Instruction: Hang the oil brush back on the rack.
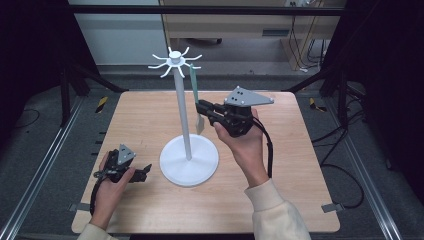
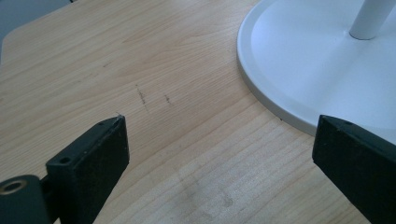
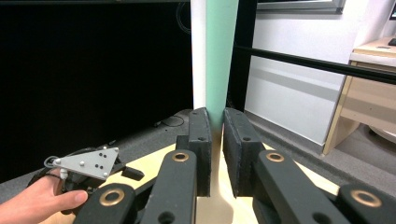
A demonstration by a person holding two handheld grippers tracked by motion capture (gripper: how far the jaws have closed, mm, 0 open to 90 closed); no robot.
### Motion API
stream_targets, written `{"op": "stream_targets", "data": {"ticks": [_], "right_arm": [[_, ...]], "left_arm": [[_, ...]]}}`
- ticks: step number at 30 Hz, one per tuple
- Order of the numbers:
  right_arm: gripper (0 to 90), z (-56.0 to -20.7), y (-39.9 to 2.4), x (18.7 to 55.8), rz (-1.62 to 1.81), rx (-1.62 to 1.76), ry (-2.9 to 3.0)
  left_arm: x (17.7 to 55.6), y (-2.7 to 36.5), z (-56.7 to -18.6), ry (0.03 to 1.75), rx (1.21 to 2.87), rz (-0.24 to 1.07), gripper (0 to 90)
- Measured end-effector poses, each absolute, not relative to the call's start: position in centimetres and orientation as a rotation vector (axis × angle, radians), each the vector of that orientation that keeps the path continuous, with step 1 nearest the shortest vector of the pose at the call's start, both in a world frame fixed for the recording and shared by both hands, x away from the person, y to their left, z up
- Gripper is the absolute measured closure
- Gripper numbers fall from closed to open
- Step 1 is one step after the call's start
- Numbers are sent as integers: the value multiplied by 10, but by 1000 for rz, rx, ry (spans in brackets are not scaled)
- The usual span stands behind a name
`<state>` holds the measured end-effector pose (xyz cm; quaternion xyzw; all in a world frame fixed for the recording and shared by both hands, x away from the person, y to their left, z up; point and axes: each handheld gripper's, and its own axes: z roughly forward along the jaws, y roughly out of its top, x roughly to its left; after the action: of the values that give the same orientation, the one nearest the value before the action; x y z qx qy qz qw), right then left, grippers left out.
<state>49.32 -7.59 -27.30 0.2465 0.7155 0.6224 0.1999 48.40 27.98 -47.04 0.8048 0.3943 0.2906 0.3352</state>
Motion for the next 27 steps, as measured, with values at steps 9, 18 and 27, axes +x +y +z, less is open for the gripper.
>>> {"op": "stream_targets", "data": {"ticks": [9,18,27], "right_arm": [[818,-273,-74,495,1742,686,2001],[765,-274,-72,495,1743,680,2015],[576,-273,-81,491,1686,697,1986]], "left_arm": [[484,280,-471,1028,2101,757,35],[484,279,-470,1028,2100,757,34],[486,281,-470,1036,2090,757,34]]}}
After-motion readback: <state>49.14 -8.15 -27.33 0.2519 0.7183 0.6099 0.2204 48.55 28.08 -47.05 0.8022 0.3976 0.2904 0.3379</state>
